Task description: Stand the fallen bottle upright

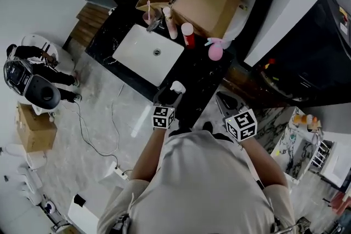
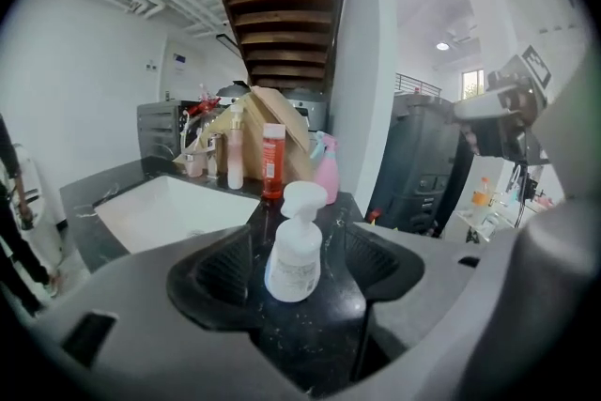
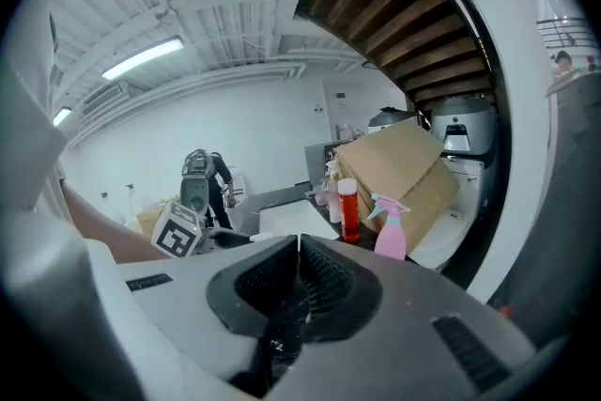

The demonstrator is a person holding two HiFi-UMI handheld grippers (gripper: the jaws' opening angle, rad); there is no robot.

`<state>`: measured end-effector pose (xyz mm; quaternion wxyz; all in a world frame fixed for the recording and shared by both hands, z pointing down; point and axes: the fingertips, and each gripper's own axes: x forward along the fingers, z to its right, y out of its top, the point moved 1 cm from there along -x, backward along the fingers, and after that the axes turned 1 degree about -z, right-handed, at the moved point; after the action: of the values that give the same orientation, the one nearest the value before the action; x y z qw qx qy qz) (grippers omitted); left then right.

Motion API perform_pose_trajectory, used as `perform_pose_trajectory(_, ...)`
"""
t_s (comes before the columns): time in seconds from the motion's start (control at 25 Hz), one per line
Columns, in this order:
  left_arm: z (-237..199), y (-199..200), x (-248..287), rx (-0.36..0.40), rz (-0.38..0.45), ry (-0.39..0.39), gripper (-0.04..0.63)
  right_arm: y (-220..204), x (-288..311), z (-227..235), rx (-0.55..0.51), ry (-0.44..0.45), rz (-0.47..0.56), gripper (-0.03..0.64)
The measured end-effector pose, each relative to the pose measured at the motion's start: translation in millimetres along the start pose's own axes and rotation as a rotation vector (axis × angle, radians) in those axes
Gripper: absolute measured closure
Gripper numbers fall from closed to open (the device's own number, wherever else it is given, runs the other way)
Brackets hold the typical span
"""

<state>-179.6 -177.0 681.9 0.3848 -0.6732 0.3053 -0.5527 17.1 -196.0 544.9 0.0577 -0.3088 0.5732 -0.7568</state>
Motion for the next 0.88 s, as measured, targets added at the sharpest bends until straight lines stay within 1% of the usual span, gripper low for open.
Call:
perform_pose_trajectory(0.12, 0.0, -3.4, -17.4, -0.035, 0.005, 0.031, 0.287, 1.9, -2.9, -4.1, -0.006, 0.033, 0.008, 0.583)
perform_pose_trajectory(0.36, 4.7, -0.7, -52.4, -0.093, 0.038, 0.092, 0.325, 5.6, -9.3, -9.5, -0.012, 0.089, 0.023, 0.583)
perform_pose_trajectory(0.56, 17.3, 10.1, -81.3, -0.119, 0.082, 0.121, 0.347, 6.3, -15.4, -16.6, -0.031, 0.137, 0.029, 0.583)
perform_pose_trajectory(0.72, 30.8, 23.3, -105.6, -0.116, 0.125, 0.141, 0.405, 4.5, -16.2, -17.8, -0.03, 0.167, 0.029, 0.583)
perform_pose_trajectory(0.88, 37.2, 32.5, -130.2, -0.125, 0.15, 0.159, 0.474, 8.0, -15.6, -24.0, -0.035, 0.195, 0.037, 0.583)
